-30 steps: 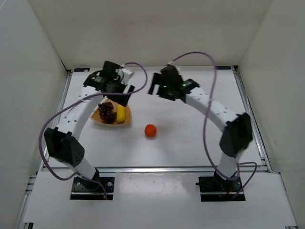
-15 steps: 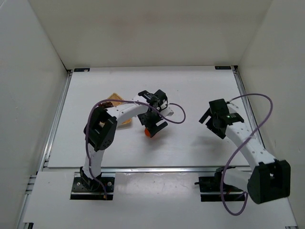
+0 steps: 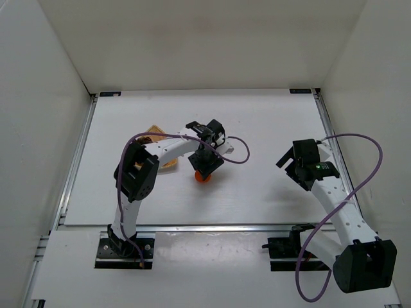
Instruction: Place and organize the fake fruits in the fruit bowl
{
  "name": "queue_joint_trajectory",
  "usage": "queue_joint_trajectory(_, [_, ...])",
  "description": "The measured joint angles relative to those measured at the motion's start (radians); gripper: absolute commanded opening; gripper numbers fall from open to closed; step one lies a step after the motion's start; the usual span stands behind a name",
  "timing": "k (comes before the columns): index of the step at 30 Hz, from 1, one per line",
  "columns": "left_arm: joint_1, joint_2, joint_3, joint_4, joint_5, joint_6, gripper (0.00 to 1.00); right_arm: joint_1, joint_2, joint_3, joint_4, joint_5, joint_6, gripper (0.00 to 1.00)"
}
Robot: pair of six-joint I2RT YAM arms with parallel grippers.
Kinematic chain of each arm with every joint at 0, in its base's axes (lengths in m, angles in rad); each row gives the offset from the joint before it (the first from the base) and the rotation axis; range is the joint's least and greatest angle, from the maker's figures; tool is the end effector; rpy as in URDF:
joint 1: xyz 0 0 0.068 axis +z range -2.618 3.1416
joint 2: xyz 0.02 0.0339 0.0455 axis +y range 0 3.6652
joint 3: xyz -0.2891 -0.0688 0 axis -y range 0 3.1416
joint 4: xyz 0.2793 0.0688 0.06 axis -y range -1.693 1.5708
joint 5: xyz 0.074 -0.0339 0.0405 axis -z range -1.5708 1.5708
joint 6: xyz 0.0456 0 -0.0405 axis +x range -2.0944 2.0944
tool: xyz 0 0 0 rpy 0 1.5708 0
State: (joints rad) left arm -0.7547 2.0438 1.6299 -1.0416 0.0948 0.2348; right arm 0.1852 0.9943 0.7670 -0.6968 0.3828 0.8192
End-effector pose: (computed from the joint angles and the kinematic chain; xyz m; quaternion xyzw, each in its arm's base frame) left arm 0.3214 -0.3082 0.1949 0.4759 0.8763 -0.0605 0.0435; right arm 0.2175 0.0234 0.2586 0.3476 0.8656 -0.0079 0.3602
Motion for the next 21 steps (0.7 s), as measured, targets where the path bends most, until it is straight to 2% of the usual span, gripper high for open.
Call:
queue_joint_trajectory(1, [0.000, 0.000, 0.000, 0.000, 0.000, 0.000, 0.41, 0.000, 0.000, 0.000, 0.000, 0.000, -0.001, 0.99])
queue_joint_trajectory(2, [0.000, 0.000, 0.000, 0.000, 0.000, 0.000, 0.32, 0.000, 0.000, 0.000, 0.000, 0.000, -0.001, 0.99])
queue_joint_trajectory(3, [0.000, 0.000, 0.000, 0.000, 0.000, 0.000, 0.29, 0.000, 0.000, 0.000, 0.000, 0.000, -0.003, 0.99])
queue_joint_trajectory(12, [0.029, -0.039, 0.014, 0.001, -0.008, 0.000, 0.28, 0.000, 0.000, -0.003, 0.000, -0.004, -0.011, 0.99])
queue_joint_trajectory(16, [0.144, -0.111, 0.056, 0.027, -0.042, -0.001, 0.27, 0.000, 0.000, -0.020, -0.002, -0.008, -0.011, 0.99])
queue_joint_trajectory(21, [0.366, -0.134, 0.151, 0.068, -0.137, -0.004, 0.25, 0.000, 0.000, -0.048, -0.004, -0.012, -0.011, 0.99])
